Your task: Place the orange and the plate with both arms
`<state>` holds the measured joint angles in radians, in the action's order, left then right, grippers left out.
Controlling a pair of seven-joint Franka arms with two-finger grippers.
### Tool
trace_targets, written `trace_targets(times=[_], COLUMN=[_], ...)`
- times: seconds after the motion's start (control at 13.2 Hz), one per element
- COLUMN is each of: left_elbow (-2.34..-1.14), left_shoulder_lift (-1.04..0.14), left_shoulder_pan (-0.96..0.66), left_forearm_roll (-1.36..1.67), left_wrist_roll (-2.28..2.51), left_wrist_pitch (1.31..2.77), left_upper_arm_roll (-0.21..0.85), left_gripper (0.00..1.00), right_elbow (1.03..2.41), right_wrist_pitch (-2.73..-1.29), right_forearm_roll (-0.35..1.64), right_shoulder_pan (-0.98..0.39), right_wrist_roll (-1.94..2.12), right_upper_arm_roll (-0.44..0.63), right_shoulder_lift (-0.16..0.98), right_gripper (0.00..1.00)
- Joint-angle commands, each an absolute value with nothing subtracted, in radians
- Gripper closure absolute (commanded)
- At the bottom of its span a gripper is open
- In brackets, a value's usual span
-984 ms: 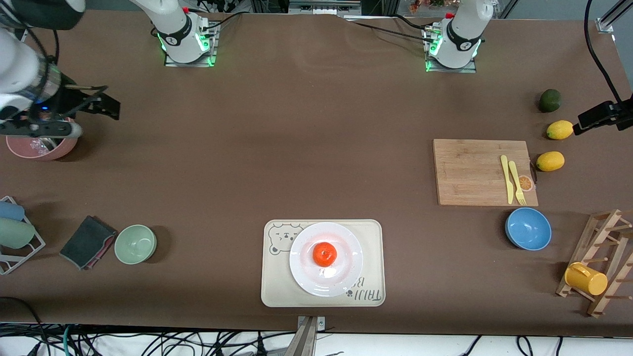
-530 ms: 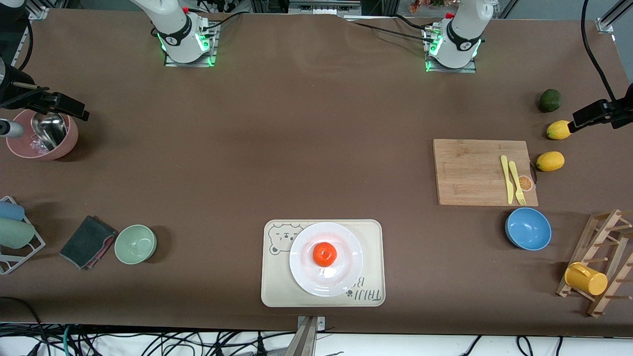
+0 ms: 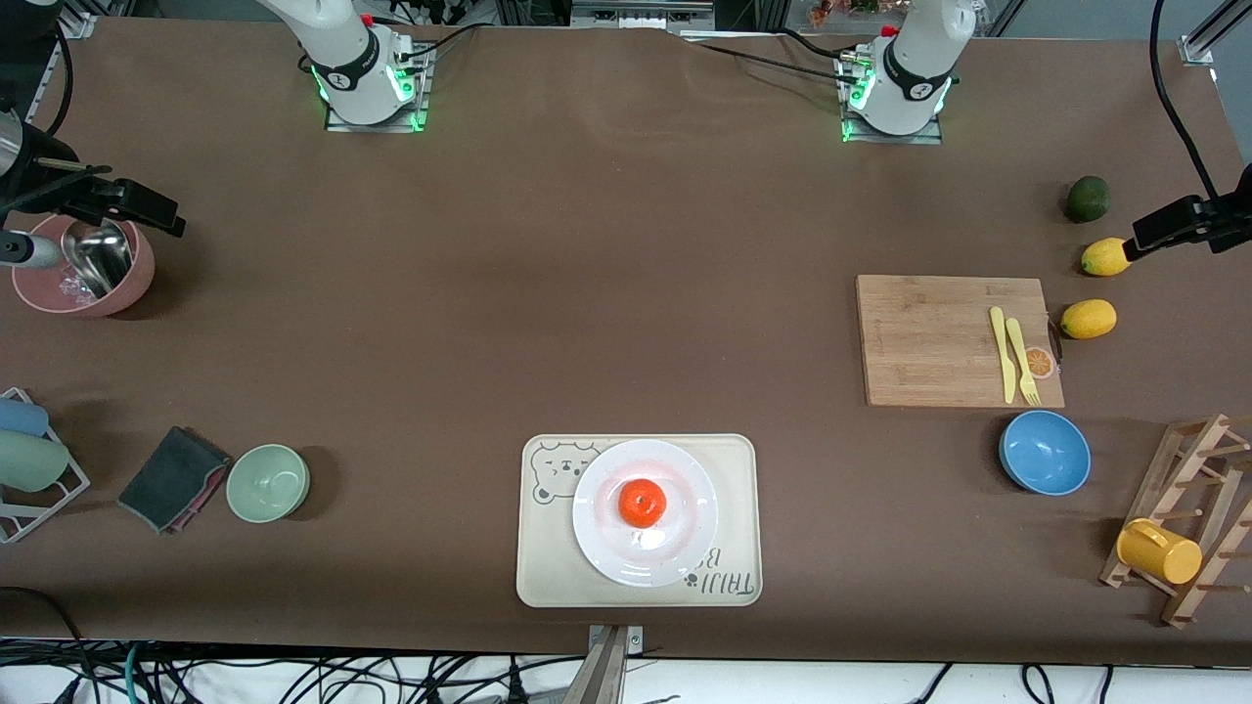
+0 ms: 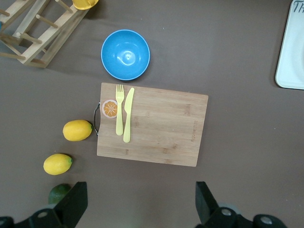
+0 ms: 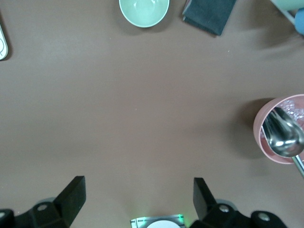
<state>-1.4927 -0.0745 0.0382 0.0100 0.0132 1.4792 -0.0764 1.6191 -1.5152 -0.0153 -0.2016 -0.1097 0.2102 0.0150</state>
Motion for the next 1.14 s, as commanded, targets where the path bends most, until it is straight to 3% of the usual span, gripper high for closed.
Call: trace_targets(times=[0.0, 1.06], left_elbow=[-1.470, -1.470], left_shoulder_lift=[-0.078, -0.080], left_shoulder_pan=[0.040, 0.041], left_forearm_roll=[-0.014, -0.015], left_wrist_roll=[0.005, 0.006], left_wrist_pitch=[1.457, 1.457], left_upper_arm_roll=[-0.074, -0.072], left_gripper=[0.00, 0.00], right_elbow=[1.600, 1.592], right_wrist_pitch=[-1.525, -1.539], right_forearm_roll=[-0.054, -0.044], right_shoulder_pan=[-0.201, -0.201], right_wrist_roll=[-0.117, -0.114], right_upper_arm_roll=[0.180, 0.172], right_shoulder_lift=[0.012, 0.017], right_gripper=[0.00, 0.00])
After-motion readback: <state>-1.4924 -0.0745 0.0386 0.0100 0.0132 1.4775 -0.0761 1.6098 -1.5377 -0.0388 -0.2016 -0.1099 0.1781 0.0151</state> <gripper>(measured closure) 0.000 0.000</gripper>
